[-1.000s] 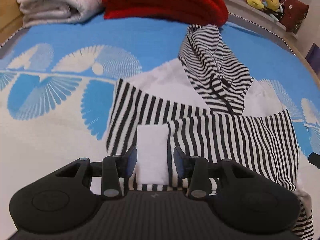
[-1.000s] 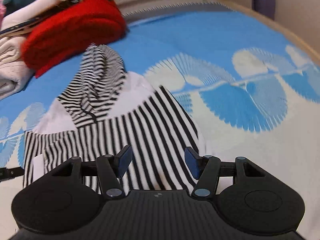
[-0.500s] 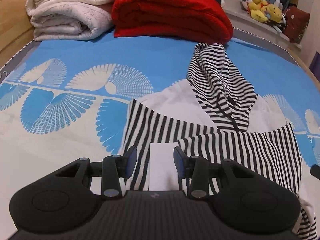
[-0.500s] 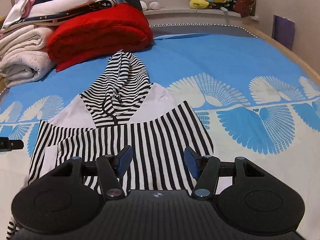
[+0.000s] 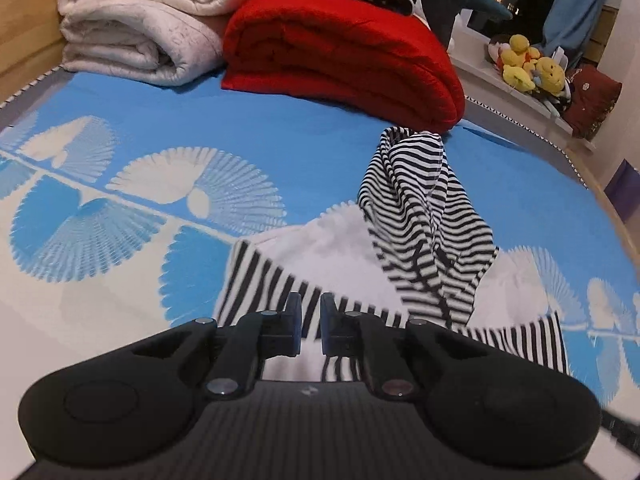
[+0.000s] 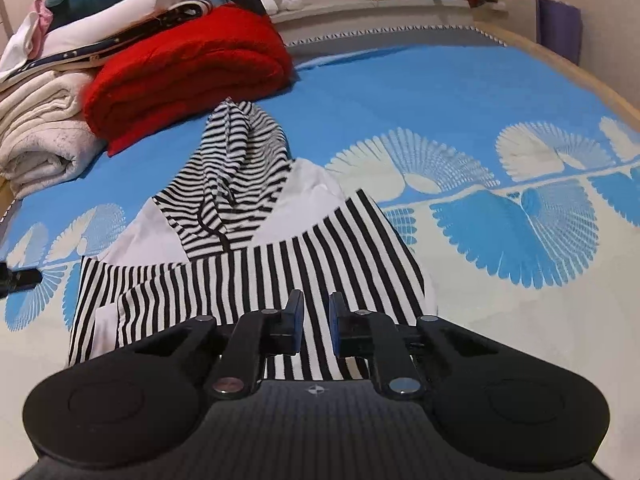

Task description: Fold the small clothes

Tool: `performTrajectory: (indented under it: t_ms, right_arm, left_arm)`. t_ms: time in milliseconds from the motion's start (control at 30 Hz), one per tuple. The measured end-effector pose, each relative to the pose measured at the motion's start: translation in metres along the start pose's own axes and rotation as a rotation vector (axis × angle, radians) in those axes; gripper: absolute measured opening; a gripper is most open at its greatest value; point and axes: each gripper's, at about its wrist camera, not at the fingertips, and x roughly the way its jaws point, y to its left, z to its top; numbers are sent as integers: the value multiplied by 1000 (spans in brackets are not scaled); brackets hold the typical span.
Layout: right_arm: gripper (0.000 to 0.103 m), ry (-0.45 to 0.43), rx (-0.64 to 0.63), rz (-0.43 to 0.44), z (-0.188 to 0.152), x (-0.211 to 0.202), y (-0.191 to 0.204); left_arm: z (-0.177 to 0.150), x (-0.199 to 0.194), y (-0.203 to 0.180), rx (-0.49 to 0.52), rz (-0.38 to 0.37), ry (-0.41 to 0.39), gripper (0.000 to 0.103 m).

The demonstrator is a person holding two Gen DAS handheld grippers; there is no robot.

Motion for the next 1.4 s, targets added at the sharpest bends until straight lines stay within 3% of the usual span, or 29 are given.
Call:
performTrajectory:
  t_ms: [267, 500, 700, 733, 800, 933, 967, 1033, 1067, 1233, 1333, 1400]
  right_arm:
    - [14, 68, -31, -37, -9, 17, -17]
    - [14, 144, -102, -162, -16, 41, -41]
    - [14, 265, -151, -271, -39, 74, -61]
    - [15, 261, -180, -276, -40, 74, -58]
    - [15, 262, -232, -284, -41, 73, -53]
    - [16, 273, -242, -269, -40, 74, -54]
    - [17, 276, -240, -266, -39, 74, -54]
    - [17, 282, -241, -263, -36, 75, -55]
    - [17, 284, -239, -263, -35, 76, -55]
    - [17, 285, -240, -266, -33, 78, -53]
    - [17, 273, -223, -259, -28, 74, -50]
    - [17, 252, -214, -243, -23, 68, -45]
  left_arm:
    - [67, 100, -32, 82, -19, 15, 10]
    - [116, 212, -52, 84, -46, 45, 10]
    - [162, 289, -79, 94, -72, 30, 13]
    - [170, 299, -85, 93, -68, 21, 16]
    - [185, 318, -98, 92, -70, 2, 41]
    - [201, 348, -119, 102, -51, -21, 46]
    - [202, 355, -121, 97, -46, -14, 45]
    - [204, 369, -126, 104, -24, 12, 28]
    - [205, 375, -128, 121, -10, 33, 4]
    - [206, 345, -140, 236, -20, -58, 3]
    - [200, 291, -142, 287, -97, -131, 3]
    - [184, 237, -147, 391, -164, -204, 3]
